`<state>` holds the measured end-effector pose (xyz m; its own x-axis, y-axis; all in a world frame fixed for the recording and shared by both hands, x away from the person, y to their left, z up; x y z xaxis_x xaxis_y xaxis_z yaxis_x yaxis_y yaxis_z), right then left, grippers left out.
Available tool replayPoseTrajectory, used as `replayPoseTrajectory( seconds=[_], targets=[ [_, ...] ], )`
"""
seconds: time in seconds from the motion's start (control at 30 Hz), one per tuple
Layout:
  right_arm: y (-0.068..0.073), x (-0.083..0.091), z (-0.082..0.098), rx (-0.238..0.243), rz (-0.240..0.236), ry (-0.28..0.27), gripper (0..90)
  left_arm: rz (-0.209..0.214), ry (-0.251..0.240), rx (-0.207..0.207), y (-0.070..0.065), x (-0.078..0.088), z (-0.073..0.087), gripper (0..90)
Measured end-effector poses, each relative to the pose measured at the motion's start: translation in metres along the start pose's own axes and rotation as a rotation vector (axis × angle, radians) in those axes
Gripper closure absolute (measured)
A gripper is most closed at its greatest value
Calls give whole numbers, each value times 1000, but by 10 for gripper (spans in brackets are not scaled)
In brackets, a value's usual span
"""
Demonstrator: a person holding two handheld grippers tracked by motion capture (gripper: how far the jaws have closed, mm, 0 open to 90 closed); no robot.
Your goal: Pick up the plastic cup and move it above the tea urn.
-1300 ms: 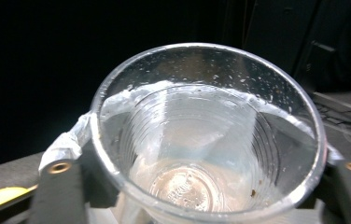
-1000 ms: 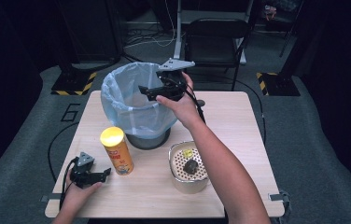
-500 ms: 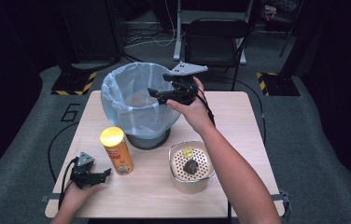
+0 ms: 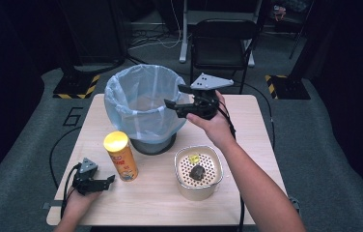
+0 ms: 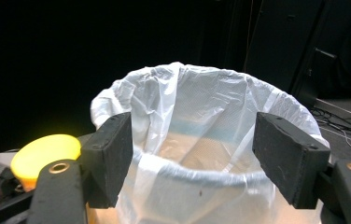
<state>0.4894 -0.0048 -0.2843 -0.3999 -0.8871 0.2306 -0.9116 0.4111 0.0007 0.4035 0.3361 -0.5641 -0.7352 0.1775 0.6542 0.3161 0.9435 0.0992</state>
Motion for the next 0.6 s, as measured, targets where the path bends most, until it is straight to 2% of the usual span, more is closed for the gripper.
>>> replayPoseTrajectory(
  seconds=[0.07,0.13,0.17,0.3,0.47,0.6],
  targets=[
    [2,7,3,12,11,10,284,0,0,0,1,0,0,151],
    [4,13,8,27,30,33,284,10,1,24,1,1,-1,154],
    [4,16,11,35,36,38,284,19,17,30,1,2,-1,157],
    [3,28,23,39,66,42,284,48,7,63,0,3,-3,158],
    [5,38,32,38,69,43,284,98,-28,82,-3,11,-9,180],
    [8,44,41,43,88,55,284,119,-52,86,-3,17,-12,203]
  ],
)
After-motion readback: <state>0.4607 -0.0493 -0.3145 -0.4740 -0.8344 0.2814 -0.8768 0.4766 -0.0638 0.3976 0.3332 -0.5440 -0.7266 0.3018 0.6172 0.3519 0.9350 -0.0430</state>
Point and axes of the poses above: each handheld gripper's, and its own axes: x roughly backward along the jaws, z roughly out of its underside, y roughly to its left, the point moved 5 cm from there along -x, roughly forward along the jaws, and after that the axes turned 10 degrees about -z, right-handed, at the moved point
